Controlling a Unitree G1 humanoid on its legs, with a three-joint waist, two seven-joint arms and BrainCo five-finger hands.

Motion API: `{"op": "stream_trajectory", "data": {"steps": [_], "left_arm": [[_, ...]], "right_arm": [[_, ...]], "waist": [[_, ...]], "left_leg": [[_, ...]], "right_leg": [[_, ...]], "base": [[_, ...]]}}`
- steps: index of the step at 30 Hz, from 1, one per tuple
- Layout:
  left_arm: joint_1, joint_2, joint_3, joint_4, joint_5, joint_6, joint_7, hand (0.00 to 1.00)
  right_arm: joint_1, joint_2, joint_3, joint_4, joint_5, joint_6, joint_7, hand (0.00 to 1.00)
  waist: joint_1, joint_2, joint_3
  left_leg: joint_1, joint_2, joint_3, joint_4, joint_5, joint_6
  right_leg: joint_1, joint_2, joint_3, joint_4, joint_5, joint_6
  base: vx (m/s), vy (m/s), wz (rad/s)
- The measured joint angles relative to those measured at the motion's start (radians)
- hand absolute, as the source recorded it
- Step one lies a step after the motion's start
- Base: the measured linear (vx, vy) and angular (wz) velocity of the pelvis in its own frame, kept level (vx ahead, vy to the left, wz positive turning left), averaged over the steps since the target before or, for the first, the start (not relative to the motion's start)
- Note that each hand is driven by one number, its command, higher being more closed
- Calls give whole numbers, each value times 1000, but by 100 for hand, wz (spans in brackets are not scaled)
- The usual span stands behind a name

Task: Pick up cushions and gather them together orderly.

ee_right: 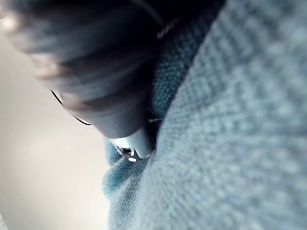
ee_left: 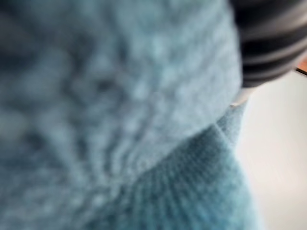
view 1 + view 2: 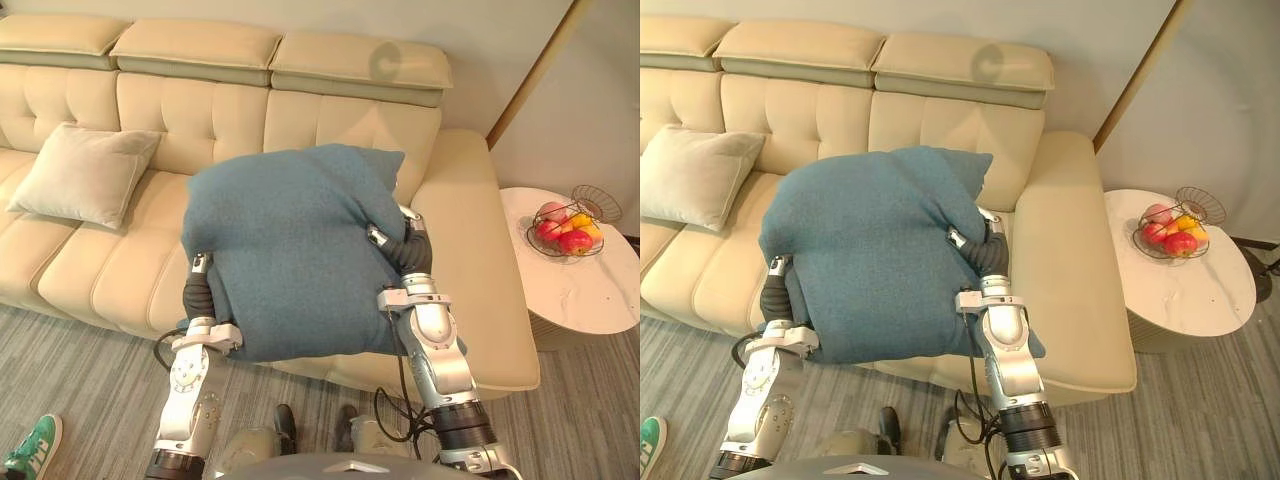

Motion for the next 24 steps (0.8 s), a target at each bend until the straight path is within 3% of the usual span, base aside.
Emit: {"op": "stream_trajectory", "data": {"steps": [2,4,6,7,8,9,10,11,12,13,15,18,19,20,21,23,24], "left_arm": [[0,1,-17,0,12,6,-3,100],[0,1,-48,0,17,11,-14,100],[2,1,-91,10,35,18,-32,100],[3,0,-95,18,36,22,-34,100],[21,-5,-97,20,36,29,-35,100],[30,-9,-97,20,36,29,-36,100],[56,-19,-96,13,36,29,-38,100],[67,-22,-96,8,36,28,-39,100],[95,-34,-88,-15,35,27,-42,100],[103,-46,-86,-27,35,24,-43,100],[102,-62,-76,-57,36,20,-63,100],[104,-72,-75,-60,36,21,-76,100],[113,-82,-78,-60,37,23,-77,100],[119,-86,-79,-60,37,23,-77,100],[129,-69,-75,-58,37,25,-74,100],[128,-44,-74,-60,36,25,-71,100],[135,-37,-74,-60,35,26,-69,100]], "right_arm": [[32,-1,-16,-9,13,-2,5,100],[86,-2,-43,-33,21,-9,6,100],[169,-1,-76,-59,42,-9,6,100],[186,1,-77,-59,45,-8,6,100],[214,0,-75,-79,46,-4,5,100],[228,0,-73,-103,47,0,5,100],[261,-3,-65,-171,47,1,5,100],[271,-3,-60,-198,47,0,5,100],[288,-5,-43,-255,47,0,5,100],[295,-5,-39,-291,47,-1,5,100],[298,-5,-40,-335,47,-12,5,100],[314,-2,-46,-332,49,-12,4,100],[321,-8,-51,-327,49,-12,4,100],[322,-15,-51,-322,49,-12,4,100],[324,5,-47,-267,47,-9,5,100],[335,41,-43,-239,47,-4,6,100],[336,49,-40,-239,46,-2,7,100]], "waist": [[-28,-1,-1],[-36,3,-5],[-48,36,-16],[-45,36,-16],[-42,36,-16],[-40,36,-15],[-18,41,-14],[-11,43,-15],[2,44,-17],[9,45,-21],[21,45,-22],[21,41,-19],[27,77,-37],[32,93,-43],[29,75,-55],[28,9,-56],[28,-3,-58]], "left_leg": [[26,-23,-40,-36,7,-11],[47,-44,-80,-56,7,-12],[52,-43,-136,-27,-19,-37],[48,-40,-131,10,-31,-63],[13,-25,-86,154,-72,-131],[-16,-12,-58,247,-92,-161],[-97,57,39,507,-119,-171],[-119,98,78,597,-133,-157],[-156,190,130,727,-166,-134],[-170,237,142,757,-184,-124],[-183,314,133,677,-207,-114],[-140,304,71,398,-192,-126],[-75,280,-74,155,-120,-158],[-61,282,-111,118,-63,-221],[-48,245,-110,138,-28,-230],[-35,196,-56,142,-31,-206],[-33,187,-44,146,-34,-200]], "right_leg": [[-12,16,20,-37,37,-7],[-9,16,49,-41,73,-29],[41,11,4,-54,98,-36],[60,8,-9,-59,93,-39],[108,7,-10,-87,93,-39],[133,9,-8,-104,91,-41],[192,27,5,-143,88,-46],[212,36,14,-154,84,-51],[246,49,38,-168,73,-51],[251,48,61,-168,71,-50],[253,16,124,-167,59,-30],[253,-36,173,-144,36,22],[235,-31,208,-125,15,73],[230,-21,223,-124,7,93],[243,-53,259,-134,12,102],[245,-114,276,-146,14,114],[243,-124,277,-158,31,118]], "base": [[239,-7,58],[296,-18,71],[427,-28,76],[412,-51,40],[257,-44,21],[353,-102,-10],[214,-79,-29],[344,-77,-59],[217,-5,-62],[237,49,-80],[187,176,-72],[130,290,-45],[99,335,-55],[154,539,-75],[156,491,-49],[139,342,-34],[86,186,-35]]}}
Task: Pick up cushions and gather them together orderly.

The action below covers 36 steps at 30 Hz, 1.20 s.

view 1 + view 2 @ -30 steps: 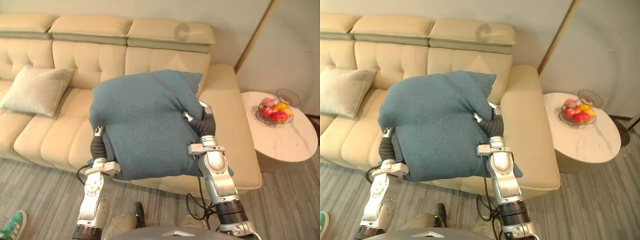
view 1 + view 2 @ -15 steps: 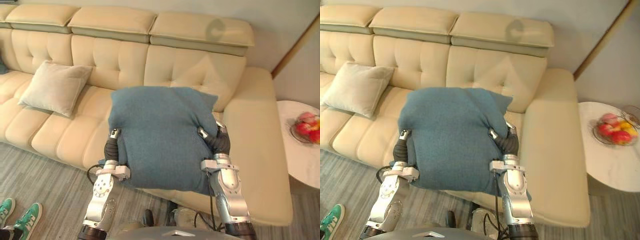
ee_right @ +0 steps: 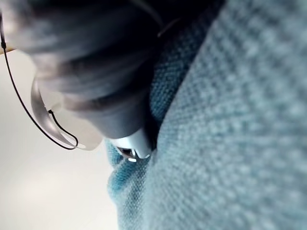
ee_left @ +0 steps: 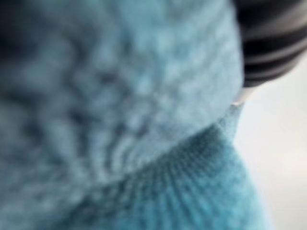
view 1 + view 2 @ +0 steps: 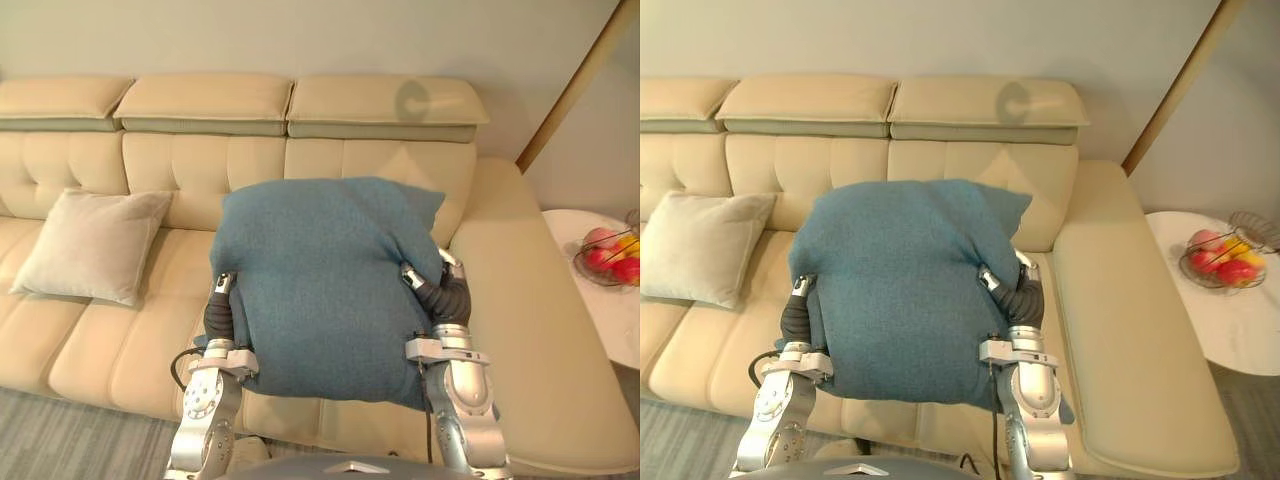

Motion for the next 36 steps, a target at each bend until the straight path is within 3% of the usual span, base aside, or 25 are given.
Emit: {"op": "stream_trajectory", "data": {"steps": [2,5,7,12,18,21,25,29,33,36], "left_arm": [[3,7,-1,0,0,0,1,100],[4,30,-2,4,0,2,0,100],[4,30,-4,14,0,6,-2,100],[1,30,-5,82,3,27,-6,100],[-58,62,1,134,41,36,14,100],[-234,96,5,219,44,35,74,100],[-450,137,7,241,62,32,148,100],[-725,193,10,333,107,25,227,100],[-1039,251,17,422,141,6,304,100],[-1233,274,54,499,187,-7,356,100]], "right_arm": [[5,4,0,11,-1,0,5,100],[1,18,-2,51,-1,-1,14,100],[-7,17,-7,94,-1,-1,14,100],[-14,14,-12,201,-9,1,14,100],[-99,7,-10,346,-7,2,12,100],[-272,-25,-4,444,-1,4,-18,100],[-488,-58,-6,463,2,5,-96,100],[-698,-63,-39,463,-7,5,-189,100],[-978,-97,-90,463,-76,4,-298,100],[-1185,-126,-109,475,-197,4,-373,100]], "waist": [[-1,-11,-5],[-7,-24,-14],[-15,-22,-15],[-33,-17,-19],[-44,-14,-17],[-46,4,19],[-48,24,114],[-41,27,171],[-26,31,230],[-22,53,272]], "left_leg": [[8,-14,23,1,-11,15],[7,-15,48,-12,-11,15],[6,-14,48,-14,-14,11],[7,-9,71,-27,-26,3],[-9,-8,72,-28,-34,-8],[-98,-9,64,-27,-5,-4],[-185,-8,49,-72,71,3],[-242,-6,24,-143,153,4],[-281,-7,0,-244,240,0],[-310,-8,-15,-310,299,-1]], "right_leg": [[-11,-5,23,-16,36,2],[-35,-5,61,-38,42,12],[-49,-1,91,-65,55,32],[-102,16,184,-97,104,24],[-133,23,208,-109,136,31],[-215,28,213,-109,167,6],[-307,34,205,-129,226,20],[-379,42,182,-129,257,28],[-453,50,157,-116,273,27],[-496,53,137,-118,287,31]], "base": [[52,171,-42],[-10,29,-45],[-65,-41,-57],[-63,-3,-51],[-64,-7,-16],[-139,-32,-6],[-119,-61,10],[-111,-70,20],[-93,-43,20],[-81,-34,15]]}}
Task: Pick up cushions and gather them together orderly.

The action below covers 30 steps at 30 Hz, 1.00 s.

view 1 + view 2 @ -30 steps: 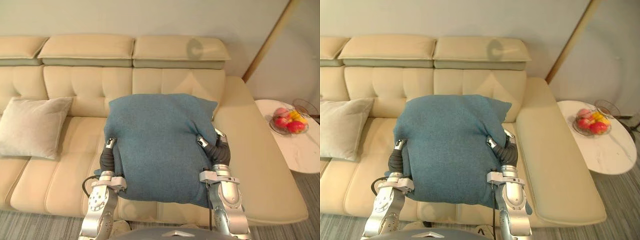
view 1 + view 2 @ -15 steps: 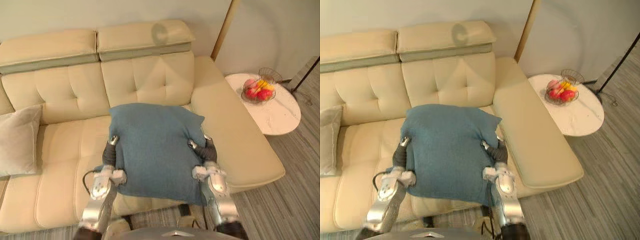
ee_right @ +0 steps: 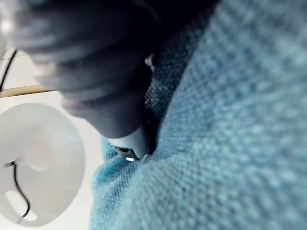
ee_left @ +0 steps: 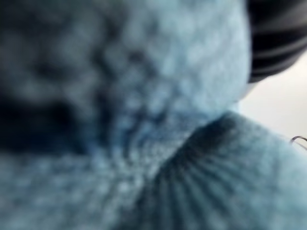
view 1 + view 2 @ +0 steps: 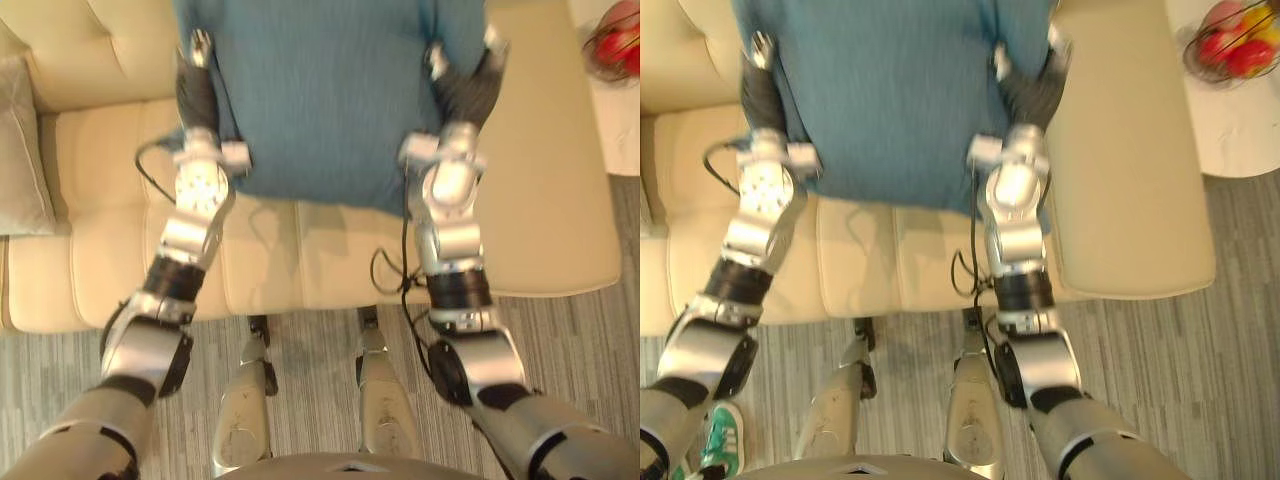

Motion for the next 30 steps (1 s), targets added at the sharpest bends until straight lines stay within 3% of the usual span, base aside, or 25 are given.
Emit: {"op": "stream_trajectory", "data": {"steps": [1,6,10,13,19,24,30], "left_arm": [[-72,11,9,35,22,-2,14,0],[-382,28,69,224,119,1,76,0],[-509,27,88,264,160,7,118,0],[-557,15,131,269,156,12,122,0],[-662,-13,179,294,127,35,115,0],[-665,-18,219,317,87,36,103,0],[-459,-87,308,297,51,29,60,0]], "right_arm": [[-81,-13,-4,33,-43,0,-29,0],[-423,-9,-93,256,-126,20,-143,0],[-538,8,-166,307,-108,23,-244,0],[-575,13,-181,309,-42,23,-269,0],[-681,-46,-190,349,107,22,-241,0],[-692,-122,-116,403,182,21,-170,0],[-574,-122,-81,397,209,18,-115,0]], "waist": [[2,3,27],[8,17,66],[32,35,105],[39,35,105],[63,34,105],[76,34,108],[71,34,114]], "left_leg": [[-11,0,-3,0,7,1],[-136,-5,-39,-1,52,4],[-217,-6,-54,-2,66,2],[-286,-7,-55,-2,87,-12],[-449,1,-58,-2,144,-49],[-566,23,-60,-1,151,-43],[-564,21,-56,-1,152,-42]], "right_leg": [[-9,0,-4,0,5,1],[-107,-6,-27,-19,37,5],[-169,-8,-37,-41,57,7],[-232,-10,-41,-43,66,9],[-372,-8,-67,-47,83,5],[-496,14,-89,1,76,2],[-561,11,-88,164,-15,-1]], "base": [[-90,-26,16],[-79,-21,15],[-50,22,10],[-23,28,7],[16,31,9],[12,15,-1],[17,12,7]]}}
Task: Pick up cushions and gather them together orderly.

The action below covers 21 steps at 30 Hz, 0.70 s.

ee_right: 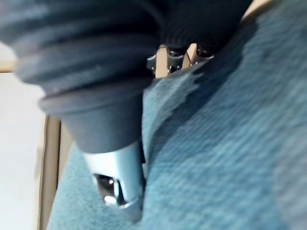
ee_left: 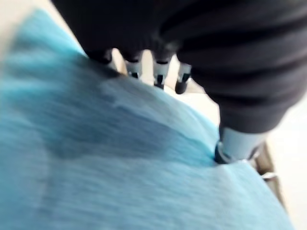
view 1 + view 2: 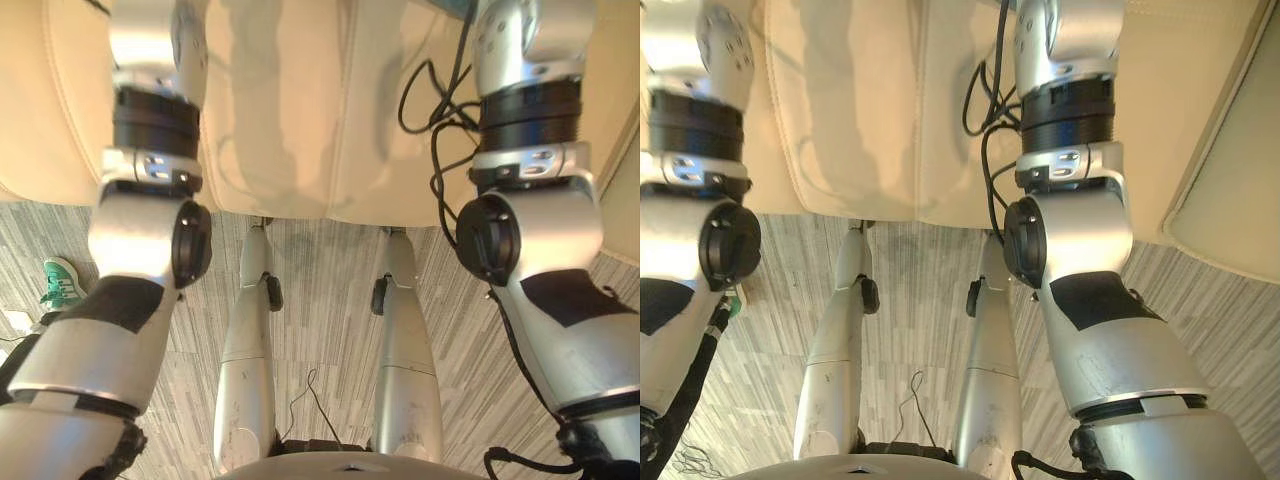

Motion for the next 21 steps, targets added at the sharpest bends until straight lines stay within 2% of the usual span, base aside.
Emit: {"op": "stream_trajectory", "data": {"steps": [1,2,6,8,16,19,21], "left_arm": [[53,-9,8,-13,-2,-4,-13,0],[103,-12,12,-15,-3,-15,-23,0],[202,-19,55,-25,-82,-43,-62,0],[284,-28,72,-54,-117,-47,-78,0],[438,-3,78,-73,-158,-47,-84,0],[482,13,79,-117,-157,-43,-85,0],[554,50,80,-228,-149,-42,-91,0]], "right_arm": [[28,-1,0,-25,0,0,13,0],[64,-1,3,-59,0,0,24,0],[167,-4,3,-107,0,9,54,0],[248,-4,3,-150,0,23,54,0],[381,-77,-30,-304,0,17,65,0],[435,-80,-53,-358,0,13,73,0],[541,-95,-65,-440,0,8,99,0]], "waist": [[0,0,0],[-1,0,0],[-4,0,0],[-4,-1,0],[-15,-2,0],[-18,-3,0],[-24,-6,-2]], "left_leg": [[0,0,1,0,-2,-1],[0,3,7,0,-38,-24],[14,7,39,-1,-45,-17],[41,6,57,0,-33,-3],[89,29,70,-1,-33,-3],[112,35,78,-1,-46,15],[166,41,82,0,-43,23]], "right_leg": [[-9,0,0,20,-10,2],[-19,1,2,42,-27,4],[-25,-2,14,69,-35,6],[-24,-3,27,109,-62,4],[-18,19,30,176,-97,-12],[-14,26,32,207,-110,-17],[28,34,33,225,-123,-21]], "base": [[12,-16,8],[3,-30,6],[-9,-52,-1],[-12,-86,-3],[-36,-117,-8],[-59,-141,-5],[-51,-194,-4]]}}
